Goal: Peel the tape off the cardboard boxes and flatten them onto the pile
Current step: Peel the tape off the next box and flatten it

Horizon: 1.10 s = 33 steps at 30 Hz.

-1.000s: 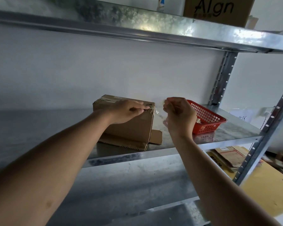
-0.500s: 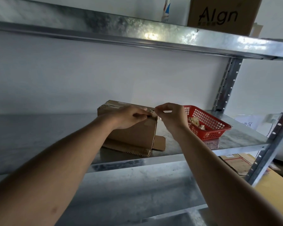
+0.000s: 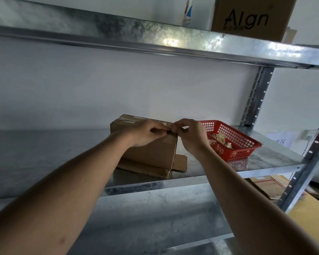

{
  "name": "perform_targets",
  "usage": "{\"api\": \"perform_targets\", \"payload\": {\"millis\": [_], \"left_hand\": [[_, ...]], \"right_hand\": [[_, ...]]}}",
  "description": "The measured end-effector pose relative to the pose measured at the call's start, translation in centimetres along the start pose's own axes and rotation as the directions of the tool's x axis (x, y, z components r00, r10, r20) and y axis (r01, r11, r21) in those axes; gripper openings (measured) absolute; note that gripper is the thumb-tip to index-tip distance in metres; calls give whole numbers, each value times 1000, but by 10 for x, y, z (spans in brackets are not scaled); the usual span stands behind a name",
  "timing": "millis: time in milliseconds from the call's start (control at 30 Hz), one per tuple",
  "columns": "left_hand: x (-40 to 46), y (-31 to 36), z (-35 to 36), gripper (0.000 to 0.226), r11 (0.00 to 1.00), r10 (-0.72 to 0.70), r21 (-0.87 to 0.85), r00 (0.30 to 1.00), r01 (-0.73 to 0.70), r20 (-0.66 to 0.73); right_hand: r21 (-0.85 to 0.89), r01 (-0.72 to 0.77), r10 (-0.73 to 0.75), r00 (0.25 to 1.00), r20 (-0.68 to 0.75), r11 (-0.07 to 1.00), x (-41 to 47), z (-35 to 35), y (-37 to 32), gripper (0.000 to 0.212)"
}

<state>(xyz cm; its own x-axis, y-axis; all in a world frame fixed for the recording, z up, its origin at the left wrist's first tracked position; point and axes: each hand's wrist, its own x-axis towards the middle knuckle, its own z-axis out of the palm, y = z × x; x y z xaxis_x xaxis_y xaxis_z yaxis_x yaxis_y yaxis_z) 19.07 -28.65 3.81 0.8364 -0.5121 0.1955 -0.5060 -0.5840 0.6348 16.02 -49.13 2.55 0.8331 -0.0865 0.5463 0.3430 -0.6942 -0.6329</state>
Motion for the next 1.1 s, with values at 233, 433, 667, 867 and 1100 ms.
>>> {"api": "perform_targets", "payload": {"millis": [233,433,667,867,1100], "left_hand": [[3,2,2,31,1000,0,-27,1000,0,2],[17,8,16,31,999,49,10,998,-49,-27],[44,28,38,29,999,45,5,998,-45,-50],[73,60,57,31,999,-37,28,992,41,-121],[99,86,84,28,993,-61,90,979,79,-192]], "right_hand": [[204,-20,59,981,-187,979,-10,-12,1,16],[302,-87,147,972,-183,949,-9,-21,10,51],[237,-62,119,965,-233,970,-1,-44,41,12],[119,-66,98,953,-288,991,16,-77,84,6],[-94,-140,127,984,-128,986,40,-106,135,5]]}}
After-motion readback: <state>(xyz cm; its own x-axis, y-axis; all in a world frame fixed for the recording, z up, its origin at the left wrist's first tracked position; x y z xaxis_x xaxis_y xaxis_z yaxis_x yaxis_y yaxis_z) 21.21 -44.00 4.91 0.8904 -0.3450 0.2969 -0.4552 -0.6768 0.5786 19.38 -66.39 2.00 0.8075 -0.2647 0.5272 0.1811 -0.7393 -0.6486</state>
